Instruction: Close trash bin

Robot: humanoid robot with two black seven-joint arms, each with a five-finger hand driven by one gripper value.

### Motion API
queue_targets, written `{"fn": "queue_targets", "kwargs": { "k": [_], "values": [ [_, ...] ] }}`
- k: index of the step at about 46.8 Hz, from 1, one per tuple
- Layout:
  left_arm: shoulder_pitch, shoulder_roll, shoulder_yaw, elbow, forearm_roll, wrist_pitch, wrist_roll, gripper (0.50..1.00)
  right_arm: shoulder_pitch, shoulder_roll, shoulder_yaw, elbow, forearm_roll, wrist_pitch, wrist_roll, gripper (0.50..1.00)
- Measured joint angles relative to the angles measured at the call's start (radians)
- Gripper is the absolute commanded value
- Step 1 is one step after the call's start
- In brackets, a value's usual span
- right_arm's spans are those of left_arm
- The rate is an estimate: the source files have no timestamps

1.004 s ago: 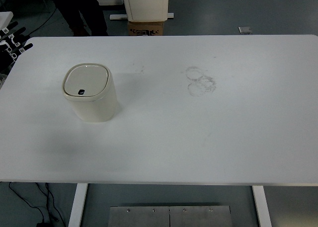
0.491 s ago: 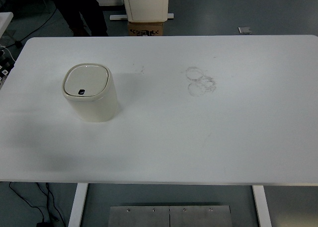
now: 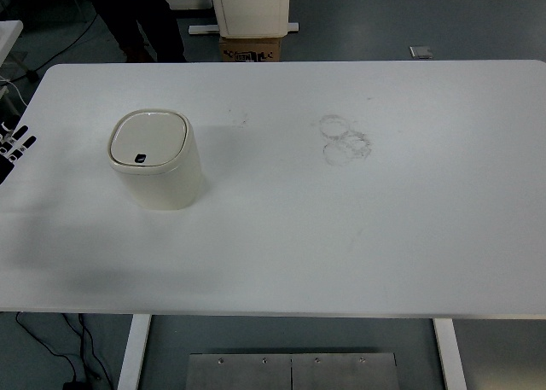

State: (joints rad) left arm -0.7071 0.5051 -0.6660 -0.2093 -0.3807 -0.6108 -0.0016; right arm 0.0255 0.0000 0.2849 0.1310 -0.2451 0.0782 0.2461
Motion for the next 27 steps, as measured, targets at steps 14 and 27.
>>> {"fn": "queue_targets", "kwargs": {
  "k": [14, 27],
  "values": [
    [0.024, -0.029, 0.000, 0.006, 0.000, 0.000, -0.043, 1.000, 0.001, 0.000, -0.001, -0.001, -0.001, 0.000, -0.001, 0.991],
    [0.031, -0.029, 0.002, 0.005, 0.002, 0.000, -0.043, 1.000, 0.004, 0.000, 0.000, -0.001, -0.003, 0.000, -0.001, 0.991]
  ]
}}
